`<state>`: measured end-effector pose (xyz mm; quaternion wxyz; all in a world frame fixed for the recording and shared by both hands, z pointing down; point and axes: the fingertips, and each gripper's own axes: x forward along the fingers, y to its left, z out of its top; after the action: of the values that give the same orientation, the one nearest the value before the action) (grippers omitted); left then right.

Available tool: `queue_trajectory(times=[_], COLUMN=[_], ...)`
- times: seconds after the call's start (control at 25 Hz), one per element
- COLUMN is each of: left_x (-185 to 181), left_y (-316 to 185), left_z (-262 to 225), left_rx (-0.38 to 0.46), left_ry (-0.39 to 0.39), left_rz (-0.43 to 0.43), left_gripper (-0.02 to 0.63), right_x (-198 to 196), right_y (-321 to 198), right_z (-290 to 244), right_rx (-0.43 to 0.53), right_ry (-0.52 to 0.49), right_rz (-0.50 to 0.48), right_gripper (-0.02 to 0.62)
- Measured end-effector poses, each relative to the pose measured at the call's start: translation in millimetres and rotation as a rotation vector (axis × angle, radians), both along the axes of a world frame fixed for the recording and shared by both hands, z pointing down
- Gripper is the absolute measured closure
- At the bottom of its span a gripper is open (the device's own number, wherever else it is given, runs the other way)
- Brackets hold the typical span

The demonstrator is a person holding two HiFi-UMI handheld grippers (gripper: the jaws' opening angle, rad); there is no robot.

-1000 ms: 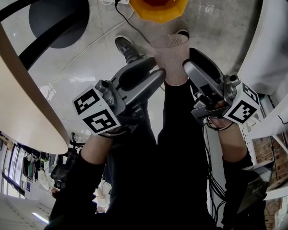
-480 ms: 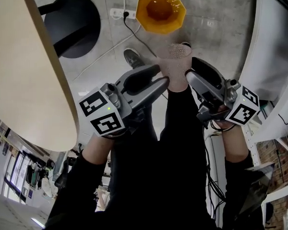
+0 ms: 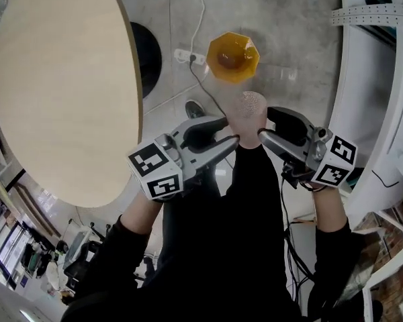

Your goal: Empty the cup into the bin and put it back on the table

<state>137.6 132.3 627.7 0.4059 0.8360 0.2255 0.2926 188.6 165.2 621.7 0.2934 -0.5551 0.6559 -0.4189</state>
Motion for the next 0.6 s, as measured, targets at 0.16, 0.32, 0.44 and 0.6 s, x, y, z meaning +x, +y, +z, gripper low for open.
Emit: queue_trajectory(times=[0.16, 0.32, 0.44, 0.6], left_x=[0.2, 4.3, 1.8, -6.2], left_y=[-11.3, -23.8, -26.5, -30.1], left_z=[-48.7, -95.0, -132.6, -184.4], left_rx=[0.076, 0.161, 0.267, 0.384], left_ry=[0.072, 0.152, 0.214, 0.291], left_rz=[0.013, -0.006, 0.005, 0.032], left_gripper=[0.423, 0.423, 0.423, 0.423], right_x=[-0.6, 2.3, -2.9, -13.4], right_y=[-14.1, -28.5, -31.7, -34.9], right_z=[-52.6, -103.1, -140.4, -192.5], right_rx=[0.046, 0.099, 0.122, 0.16], right_ry=[0.116, 0.246, 0.325, 0.427], right_rz=[-0.061, -0.115, -0.154, -0.196], right_gripper=[0.374, 0.374, 0.374, 0.374])
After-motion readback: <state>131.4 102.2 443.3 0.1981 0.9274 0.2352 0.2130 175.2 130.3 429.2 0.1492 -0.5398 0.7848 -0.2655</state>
